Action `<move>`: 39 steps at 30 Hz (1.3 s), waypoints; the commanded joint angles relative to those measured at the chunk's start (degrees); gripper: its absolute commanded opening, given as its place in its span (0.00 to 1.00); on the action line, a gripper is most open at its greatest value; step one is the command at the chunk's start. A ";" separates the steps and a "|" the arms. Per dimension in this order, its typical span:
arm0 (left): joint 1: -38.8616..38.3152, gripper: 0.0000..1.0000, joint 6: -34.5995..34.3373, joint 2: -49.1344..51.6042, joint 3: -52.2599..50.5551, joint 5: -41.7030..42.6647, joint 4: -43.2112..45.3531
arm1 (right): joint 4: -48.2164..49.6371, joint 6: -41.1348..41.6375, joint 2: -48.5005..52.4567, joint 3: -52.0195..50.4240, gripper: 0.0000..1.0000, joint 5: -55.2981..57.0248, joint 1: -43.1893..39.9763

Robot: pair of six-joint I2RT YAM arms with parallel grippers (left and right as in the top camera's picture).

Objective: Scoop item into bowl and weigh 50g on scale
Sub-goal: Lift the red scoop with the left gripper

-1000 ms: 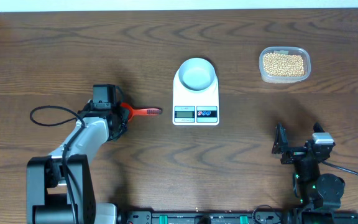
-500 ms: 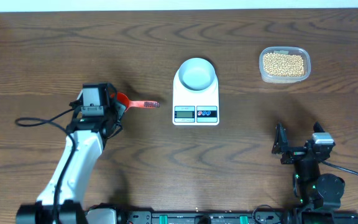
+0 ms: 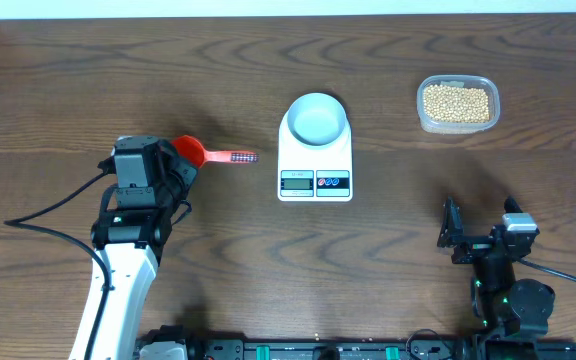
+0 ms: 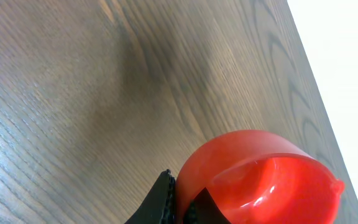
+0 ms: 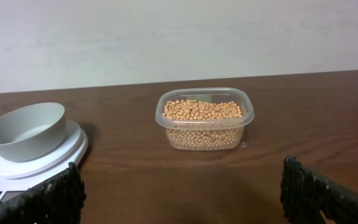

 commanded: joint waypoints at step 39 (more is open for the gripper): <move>-0.17 0.07 -1.81 -0.04 0.50 -3.72 9.27 | -0.20 -0.52 -0.28 -0.09 0.99 -0.33 0.33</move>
